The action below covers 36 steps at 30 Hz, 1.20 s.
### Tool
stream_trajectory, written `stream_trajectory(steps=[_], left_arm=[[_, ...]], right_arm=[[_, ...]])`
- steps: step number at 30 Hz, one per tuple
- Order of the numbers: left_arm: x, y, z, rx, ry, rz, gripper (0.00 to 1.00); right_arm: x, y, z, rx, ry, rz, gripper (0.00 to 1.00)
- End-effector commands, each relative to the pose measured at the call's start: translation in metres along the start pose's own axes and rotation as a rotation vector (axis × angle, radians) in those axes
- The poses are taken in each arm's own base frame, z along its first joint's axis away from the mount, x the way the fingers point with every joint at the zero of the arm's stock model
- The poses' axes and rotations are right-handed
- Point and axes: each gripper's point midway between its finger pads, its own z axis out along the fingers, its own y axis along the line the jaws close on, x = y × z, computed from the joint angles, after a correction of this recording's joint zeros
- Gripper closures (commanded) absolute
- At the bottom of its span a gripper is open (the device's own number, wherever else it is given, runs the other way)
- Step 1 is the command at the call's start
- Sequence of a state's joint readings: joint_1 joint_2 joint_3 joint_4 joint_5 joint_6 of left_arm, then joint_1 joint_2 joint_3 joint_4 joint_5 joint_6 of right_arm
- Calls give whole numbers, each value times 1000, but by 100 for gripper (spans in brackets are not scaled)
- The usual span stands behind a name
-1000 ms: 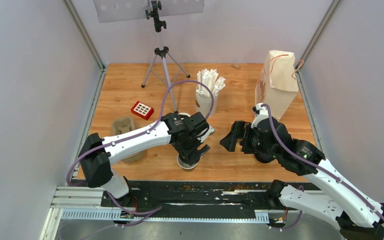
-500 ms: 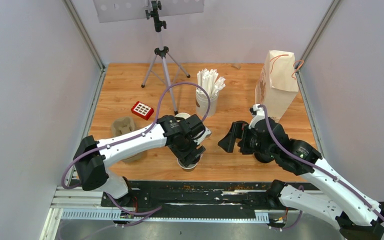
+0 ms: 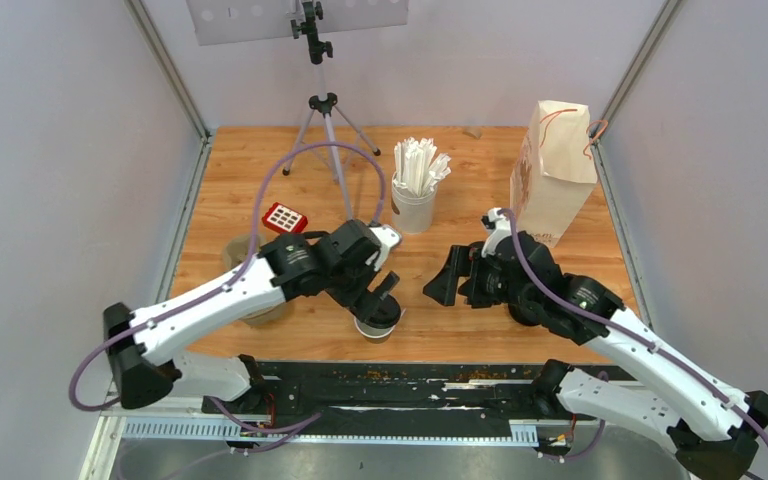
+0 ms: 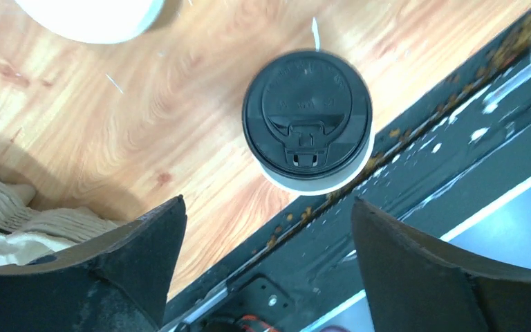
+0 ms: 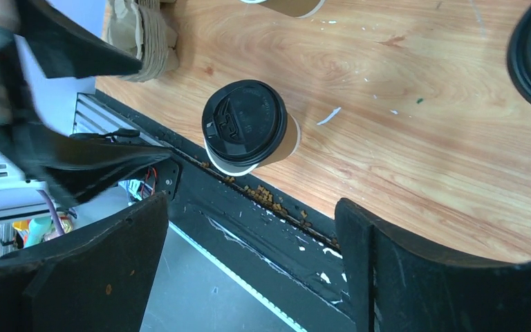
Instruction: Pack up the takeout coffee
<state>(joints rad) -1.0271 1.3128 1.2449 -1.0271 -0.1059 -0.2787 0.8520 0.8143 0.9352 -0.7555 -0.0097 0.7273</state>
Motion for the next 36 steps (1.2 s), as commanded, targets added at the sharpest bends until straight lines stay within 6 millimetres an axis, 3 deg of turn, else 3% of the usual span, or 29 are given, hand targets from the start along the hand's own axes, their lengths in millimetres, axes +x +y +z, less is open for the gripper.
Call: stream_trajectory(steps=[1, 4, 7, 10, 17, 21, 27, 36], left_arm=[[-35, 26, -34, -20, -263, -207, 1], [-42, 39, -41, 20, -361, -339, 0], [-41, 53, -47, 9, -442, -426, 0], [-39, 54, -51, 66, -515, -518, 0], [-9, 49, -16, 142, -439, -668, 11], [0, 34, 2, 223, -385, -701, 18], [7, 28, 18, 260, -367, -719, 21], [13, 23, 28, 284, -347, -722, 24]], right_arm=[[-8, 25, 16, -109, -4, -32, 15], [-7, 41, 31, -186, 33, -108, 22], [-3, 54, 44, -261, 89, -230, 19], [5, 49, 61, -228, 155, -311, 18], [13, 24, 98, -47, 233, -242, 37], [17, 10, 114, 29, 256, -234, 36], [29, 8, 134, 23, 344, -276, 30], [49, 11, 135, 1, 417, -300, 30]])
